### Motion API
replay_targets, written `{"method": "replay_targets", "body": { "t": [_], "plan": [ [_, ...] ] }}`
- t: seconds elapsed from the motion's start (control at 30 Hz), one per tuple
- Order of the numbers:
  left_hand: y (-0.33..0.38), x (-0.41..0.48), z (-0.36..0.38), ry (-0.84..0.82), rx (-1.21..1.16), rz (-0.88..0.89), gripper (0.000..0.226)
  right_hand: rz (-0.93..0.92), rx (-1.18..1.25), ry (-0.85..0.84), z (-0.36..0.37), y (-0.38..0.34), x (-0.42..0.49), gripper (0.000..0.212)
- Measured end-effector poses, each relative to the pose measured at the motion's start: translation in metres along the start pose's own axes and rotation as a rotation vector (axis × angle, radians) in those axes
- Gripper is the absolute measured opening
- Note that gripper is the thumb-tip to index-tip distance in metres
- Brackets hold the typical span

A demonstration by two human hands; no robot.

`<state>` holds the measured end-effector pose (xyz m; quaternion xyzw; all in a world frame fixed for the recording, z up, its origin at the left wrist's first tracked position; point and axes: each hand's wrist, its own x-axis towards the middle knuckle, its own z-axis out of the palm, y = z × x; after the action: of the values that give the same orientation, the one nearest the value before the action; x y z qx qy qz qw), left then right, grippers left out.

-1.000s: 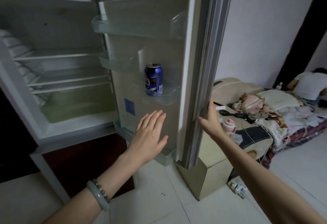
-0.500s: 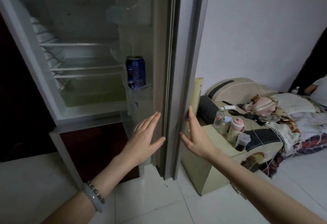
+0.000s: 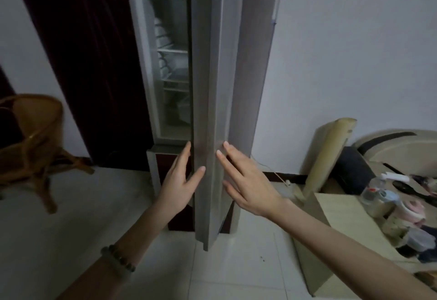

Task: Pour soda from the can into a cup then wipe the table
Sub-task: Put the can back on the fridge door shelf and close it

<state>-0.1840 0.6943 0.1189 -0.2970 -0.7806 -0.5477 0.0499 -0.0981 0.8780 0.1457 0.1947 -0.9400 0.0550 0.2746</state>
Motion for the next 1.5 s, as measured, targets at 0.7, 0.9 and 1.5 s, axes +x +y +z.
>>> {"method": "replay_targets", "body": {
  "t": [0.7,0.9,1.5],
  "plan": [
    [-0.146,0.173,-0.169,0.105,-0.086,-0.119,0.049,-0.169,-0.323,-0.009,0.176,0.044,0.266,0.062],
    [-0.182,0.239,-0.203,-0.011,-0.113,-0.128,0.048,-0.095,-0.406,-0.031,0.211,0.059,0.322,0.062],
    [-0.256,0.368,-0.22,-0.135,-0.148,-0.139,0.059,-0.088,-0.482,-0.009,0.283,0.132,0.418,0.072]
  ]
}}
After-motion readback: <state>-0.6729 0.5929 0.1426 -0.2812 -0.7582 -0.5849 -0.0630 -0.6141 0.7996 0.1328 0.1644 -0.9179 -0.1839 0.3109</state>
